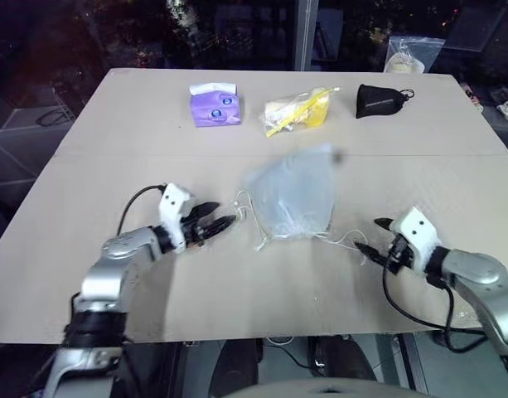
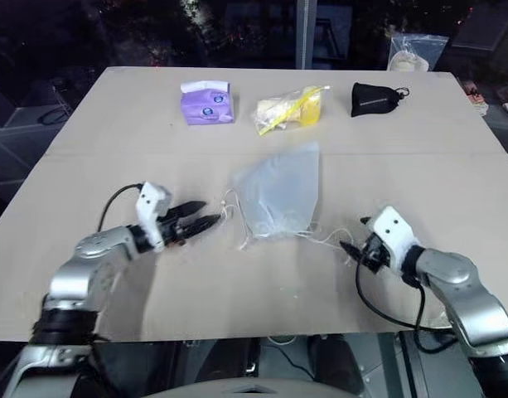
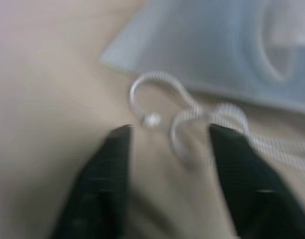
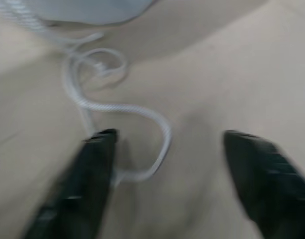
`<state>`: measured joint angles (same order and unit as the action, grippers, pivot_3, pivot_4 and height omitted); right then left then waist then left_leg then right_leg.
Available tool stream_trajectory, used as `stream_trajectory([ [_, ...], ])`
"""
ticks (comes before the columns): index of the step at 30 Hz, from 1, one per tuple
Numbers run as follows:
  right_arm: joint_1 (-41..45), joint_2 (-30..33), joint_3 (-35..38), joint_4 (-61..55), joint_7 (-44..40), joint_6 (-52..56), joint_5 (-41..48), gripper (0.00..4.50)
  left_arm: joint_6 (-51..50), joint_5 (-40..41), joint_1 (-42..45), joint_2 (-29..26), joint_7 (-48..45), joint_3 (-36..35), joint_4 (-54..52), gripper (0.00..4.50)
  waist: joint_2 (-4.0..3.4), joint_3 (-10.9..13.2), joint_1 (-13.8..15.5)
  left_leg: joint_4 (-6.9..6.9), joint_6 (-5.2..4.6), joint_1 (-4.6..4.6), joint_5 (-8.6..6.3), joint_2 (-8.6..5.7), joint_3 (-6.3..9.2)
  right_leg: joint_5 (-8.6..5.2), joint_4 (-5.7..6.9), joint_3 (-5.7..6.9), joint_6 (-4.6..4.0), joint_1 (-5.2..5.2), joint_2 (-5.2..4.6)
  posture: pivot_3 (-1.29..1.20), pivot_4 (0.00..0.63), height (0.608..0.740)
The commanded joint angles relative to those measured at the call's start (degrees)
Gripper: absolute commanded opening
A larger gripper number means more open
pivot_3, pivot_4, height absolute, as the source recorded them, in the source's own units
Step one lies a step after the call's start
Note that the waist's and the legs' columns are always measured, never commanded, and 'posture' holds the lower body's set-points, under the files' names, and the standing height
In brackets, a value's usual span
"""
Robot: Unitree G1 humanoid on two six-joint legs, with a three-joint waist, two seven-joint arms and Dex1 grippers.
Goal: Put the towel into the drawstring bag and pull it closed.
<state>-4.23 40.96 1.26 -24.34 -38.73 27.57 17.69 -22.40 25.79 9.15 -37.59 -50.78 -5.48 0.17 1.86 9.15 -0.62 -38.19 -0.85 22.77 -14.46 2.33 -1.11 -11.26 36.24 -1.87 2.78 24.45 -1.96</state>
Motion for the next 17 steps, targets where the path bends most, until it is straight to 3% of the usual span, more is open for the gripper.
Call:
stream_trajectory([
  [1, -5.1, 2.0, 6.4, -7.6, -4.7, 3.2, 8.0, 4.50, -0.8, 1.1, -5.2, -5.1, -5.6, -1.8, -5.5, 4.44, -0.01, 0.0, 0.0, 0.01, -0.06, 0.02, -0.04, 0.00, -0.02, -0.01, -0.04, -0.01, 0.00, 0.00, -0.02, 0.00, 0.150, 0.740],
  [6, -6.7, 0.2, 12.4, -9.5, -4.2, 2.2, 12.4, 4.50, -1.4, 5.1, -9.2, -6.6, -7.2, -6.1, -10.9, 4.44, 0.00, 0.0, 0.0, -0.08, -0.08, -0.02, -0.05, 0.02, -0.06, -0.12, -0.12, -0.01, 0.19, -0.02, -0.06, 0.00, 0.150, 0.740],
  [17, 1.9, -3.0, 11.6, 2.0, 0.2, -7.7, 3.8, 4.50, -5.3, 9.1, -15.5, -0.4, 2.6, -9.5, -23.2, 4.44, -0.05, 0.0, 0.0, -0.02, -0.08, 0.00, -0.06, -0.02, -0.16, -0.02, -0.27, -0.06, 0.03, -0.04, -0.09, 0.00, 0.150, 0.740],
])
